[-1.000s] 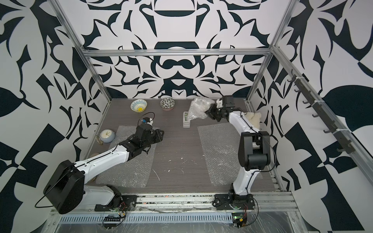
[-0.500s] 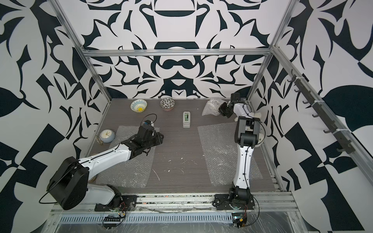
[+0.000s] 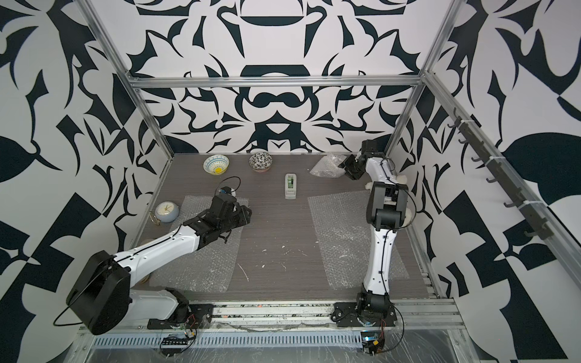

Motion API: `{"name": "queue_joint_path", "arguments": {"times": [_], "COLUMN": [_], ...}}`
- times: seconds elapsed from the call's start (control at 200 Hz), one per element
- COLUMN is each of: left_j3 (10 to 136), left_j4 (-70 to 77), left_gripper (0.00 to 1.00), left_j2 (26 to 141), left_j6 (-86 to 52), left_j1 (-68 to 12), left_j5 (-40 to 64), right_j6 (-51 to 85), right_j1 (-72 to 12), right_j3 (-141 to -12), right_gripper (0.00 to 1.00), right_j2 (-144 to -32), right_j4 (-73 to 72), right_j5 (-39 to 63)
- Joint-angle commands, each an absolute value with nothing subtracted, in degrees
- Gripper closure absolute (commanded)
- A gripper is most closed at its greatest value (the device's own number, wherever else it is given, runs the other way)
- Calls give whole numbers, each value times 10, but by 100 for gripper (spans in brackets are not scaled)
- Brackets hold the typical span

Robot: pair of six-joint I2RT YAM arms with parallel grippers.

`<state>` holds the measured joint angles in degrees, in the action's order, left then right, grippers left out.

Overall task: Wrap bowls in bubble wrap
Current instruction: Place the bubble-wrapped bowl at the center of the board, then move the bubble wrap to the center of the board.

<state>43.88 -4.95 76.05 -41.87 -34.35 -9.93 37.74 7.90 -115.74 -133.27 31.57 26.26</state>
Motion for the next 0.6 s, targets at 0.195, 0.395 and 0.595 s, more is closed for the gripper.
{"name": "queue_joint_path", "arguments": {"times": [0.195,0.395,0.595], "left_j3": [411,419,414], "left_j4": [-182,-276,-231], "left_gripper": [52,50,50], "left_j2": [698,753,843], "left_j6": [-416,-420,-428], "left_j1": [-273,-247,-270], "left_j5": [-154,-170,-65], "right_j6": [343,303,281], "right_j1": [74,28,-35], "right_j3": [-1073,-937,-843], "right_gripper": [44,44,44], "right_j2": [-1179,-1087,-1032], "right_j4": [293,280,267], "right_j5": [286,274,263]}}
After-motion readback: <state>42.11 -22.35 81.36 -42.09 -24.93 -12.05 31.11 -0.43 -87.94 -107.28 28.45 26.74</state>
